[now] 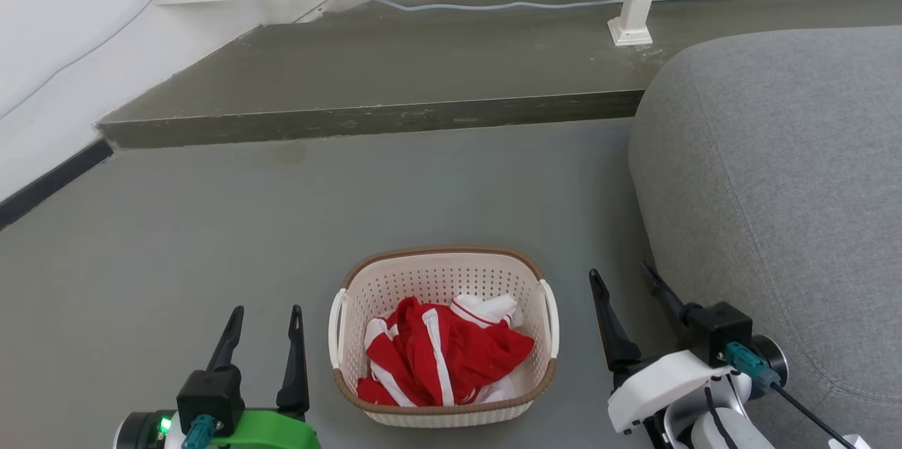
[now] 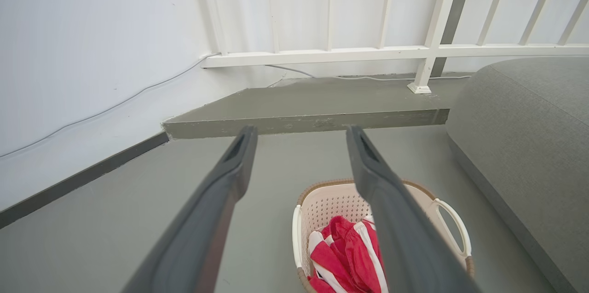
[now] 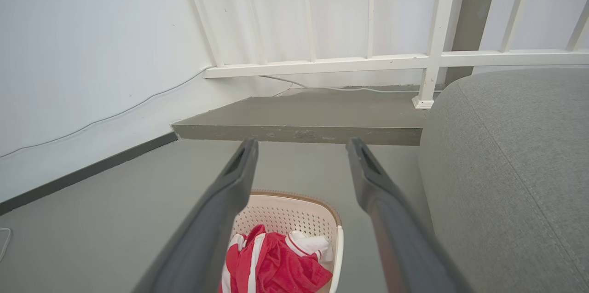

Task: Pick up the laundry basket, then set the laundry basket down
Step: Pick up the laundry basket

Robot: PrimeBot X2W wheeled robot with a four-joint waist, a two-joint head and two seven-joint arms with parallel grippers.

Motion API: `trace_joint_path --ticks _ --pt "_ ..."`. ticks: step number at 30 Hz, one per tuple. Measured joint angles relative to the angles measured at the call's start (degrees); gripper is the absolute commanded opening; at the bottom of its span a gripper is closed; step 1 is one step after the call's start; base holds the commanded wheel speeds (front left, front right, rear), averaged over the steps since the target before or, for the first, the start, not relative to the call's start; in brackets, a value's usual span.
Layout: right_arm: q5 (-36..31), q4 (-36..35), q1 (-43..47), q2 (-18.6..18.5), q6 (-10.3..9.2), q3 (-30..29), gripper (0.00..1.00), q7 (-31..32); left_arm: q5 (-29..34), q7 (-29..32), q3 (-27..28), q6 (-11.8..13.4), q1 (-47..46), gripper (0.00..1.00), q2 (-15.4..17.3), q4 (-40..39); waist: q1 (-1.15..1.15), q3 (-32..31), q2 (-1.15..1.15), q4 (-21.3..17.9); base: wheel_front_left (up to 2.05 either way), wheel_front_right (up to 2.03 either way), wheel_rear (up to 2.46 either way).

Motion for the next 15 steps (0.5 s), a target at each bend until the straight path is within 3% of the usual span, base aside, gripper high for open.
trace_joint_path --ticks 15 --pt "0.0 -1.5 0.0 0.1 0.00 -0.9 1.00 0.0 0.1 0.0 -0.1 -0.1 -0.1 1.00 -0.1 -0.9 0.00 3.4 0.00 0.4 0.00 0.00 0.00"
